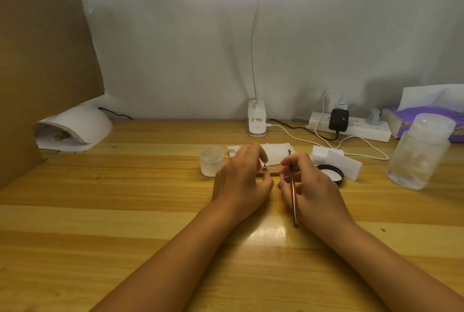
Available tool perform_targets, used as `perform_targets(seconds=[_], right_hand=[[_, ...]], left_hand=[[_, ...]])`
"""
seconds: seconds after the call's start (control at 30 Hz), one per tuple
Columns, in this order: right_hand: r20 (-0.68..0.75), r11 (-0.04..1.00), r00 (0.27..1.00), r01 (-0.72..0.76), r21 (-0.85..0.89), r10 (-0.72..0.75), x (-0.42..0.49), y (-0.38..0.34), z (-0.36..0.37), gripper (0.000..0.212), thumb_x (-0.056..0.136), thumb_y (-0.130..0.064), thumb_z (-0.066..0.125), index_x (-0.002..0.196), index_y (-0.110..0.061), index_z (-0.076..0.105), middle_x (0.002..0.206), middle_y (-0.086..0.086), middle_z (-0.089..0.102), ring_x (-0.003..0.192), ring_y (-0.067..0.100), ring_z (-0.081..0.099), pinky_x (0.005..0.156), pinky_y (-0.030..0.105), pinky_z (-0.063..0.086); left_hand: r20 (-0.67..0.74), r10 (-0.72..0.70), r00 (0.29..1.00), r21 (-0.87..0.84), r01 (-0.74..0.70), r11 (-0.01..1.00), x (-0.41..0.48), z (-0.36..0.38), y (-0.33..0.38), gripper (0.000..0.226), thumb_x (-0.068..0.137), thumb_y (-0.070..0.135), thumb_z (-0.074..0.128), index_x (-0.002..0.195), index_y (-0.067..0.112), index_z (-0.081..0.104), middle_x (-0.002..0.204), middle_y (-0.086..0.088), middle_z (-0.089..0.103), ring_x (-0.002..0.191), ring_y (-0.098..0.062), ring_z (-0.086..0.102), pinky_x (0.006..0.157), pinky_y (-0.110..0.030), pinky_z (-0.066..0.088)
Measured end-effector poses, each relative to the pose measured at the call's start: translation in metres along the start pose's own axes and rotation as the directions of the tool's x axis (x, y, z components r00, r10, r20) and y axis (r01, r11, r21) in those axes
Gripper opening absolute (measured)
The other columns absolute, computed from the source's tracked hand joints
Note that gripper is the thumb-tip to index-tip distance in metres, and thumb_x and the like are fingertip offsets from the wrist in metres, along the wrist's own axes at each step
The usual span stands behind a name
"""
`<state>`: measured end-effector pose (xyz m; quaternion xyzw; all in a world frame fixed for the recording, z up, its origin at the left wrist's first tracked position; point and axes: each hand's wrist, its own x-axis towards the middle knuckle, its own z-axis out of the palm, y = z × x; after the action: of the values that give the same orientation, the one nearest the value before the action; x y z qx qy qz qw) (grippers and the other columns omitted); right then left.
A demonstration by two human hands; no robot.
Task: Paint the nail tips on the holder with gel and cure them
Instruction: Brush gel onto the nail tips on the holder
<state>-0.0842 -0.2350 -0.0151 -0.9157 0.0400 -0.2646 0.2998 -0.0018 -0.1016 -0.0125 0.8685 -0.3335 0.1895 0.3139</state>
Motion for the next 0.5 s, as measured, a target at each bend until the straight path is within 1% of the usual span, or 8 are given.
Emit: perform_targets(seconds=[0.1,0.13,0.23,0.37,0.5], right_hand=[[0.011,0.999,0.999,-0.032,0.005,0.032,0.0005,0.0009,-0.0001,0.034,0.090,-0.018,0.065,0.117,-0.027,0.046,0.104,-0.010,0.062,0.095,0.015,0.063,0.081,0.043,0.055],[0.010,0.999,0.999,-0.043,0.008,0.043,0.0008,0.0015,-0.0003,0.035,0.090,-0.018,0.065,0.118,-0.027,0.046,0.105,-0.009,0.063,0.095,0.015,0.063,0.082,0.043,0.055],[0.002,0.998,0.998,-0.055,0.040,0.055,0.0018,0.0024,-0.0009,0.034,0.090,-0.018,0.065,0.118,-0.026,0.047,0.105,-0.008,0.064,0.096,0.014,0.063,0.084,0.042,0.055],[0.030,0.995,0.998,-0.062,0.083,0.060,0.0027,0.0013,-0.0013,0.035,0.090,-0.021,0.066,0.118,-0.027,0.047,0.106,-0.010,0.064,0.097,0.011,0.064,0.087,0.041,0.055],[0.047,0.981,0.995,-0.094,0.172,0.087,0.0044,0.0003,-0.0012,0.034,0.089,-0.028,0.068,0.116,-0.027,0.048,0.099,-0.019,0.063,0.094,0.007,0.064,0.088,0.040,0.054]], left_hand=[[0.203,0.091,0.975,-0.055,-0.081,0.995,-0.0036,0.0013,0.0041,0.021,0.088,0.033,0.063,0.097,0.035,0.044,0.080,0.012,0.058,0.071,-0.006,0.053,0.054,-0.018,0.029],[0.238,0.100,0.966,-0.066,-0.087,0.994,-0.0035,0.0017,0.0035,0.021,0.089,0.035,0.062,0.097,0.037,0.043,0.078,0.012,0.060,0.069,-0.006,0.053,0.053,-0.018,0.029],[0.256,0.093,0.962,-0.092,-0.072,0.993,-0.0018,0.0034,-0.0005,0.016,0.090,0.040,0.062,0.098,0.037,0.048,0.077,0.013,0.061,0.068,-0.003,0.053,0.055,-0.020,0.031],[0.246,0.063,0.967,-0.123,-0.033,0.992,-0.0003,0.0056,-0.0041,0.014,0.090,0.036,0.061,0.093,0.039,0.048,0.080,0.015,0.060,0.067,-0.003,0.052,0.055,-0.019,0.030],[0.247,0.054,0.968,-0.127,-0.023,0.992,0.0012,0.0055,-0.0052,0.014,0.090,0.035,0.061,0.089,0.038,0.048,0.087,0.014,0.060,0.078,-0.007,0.055,0.058,-0.023,0.034]])
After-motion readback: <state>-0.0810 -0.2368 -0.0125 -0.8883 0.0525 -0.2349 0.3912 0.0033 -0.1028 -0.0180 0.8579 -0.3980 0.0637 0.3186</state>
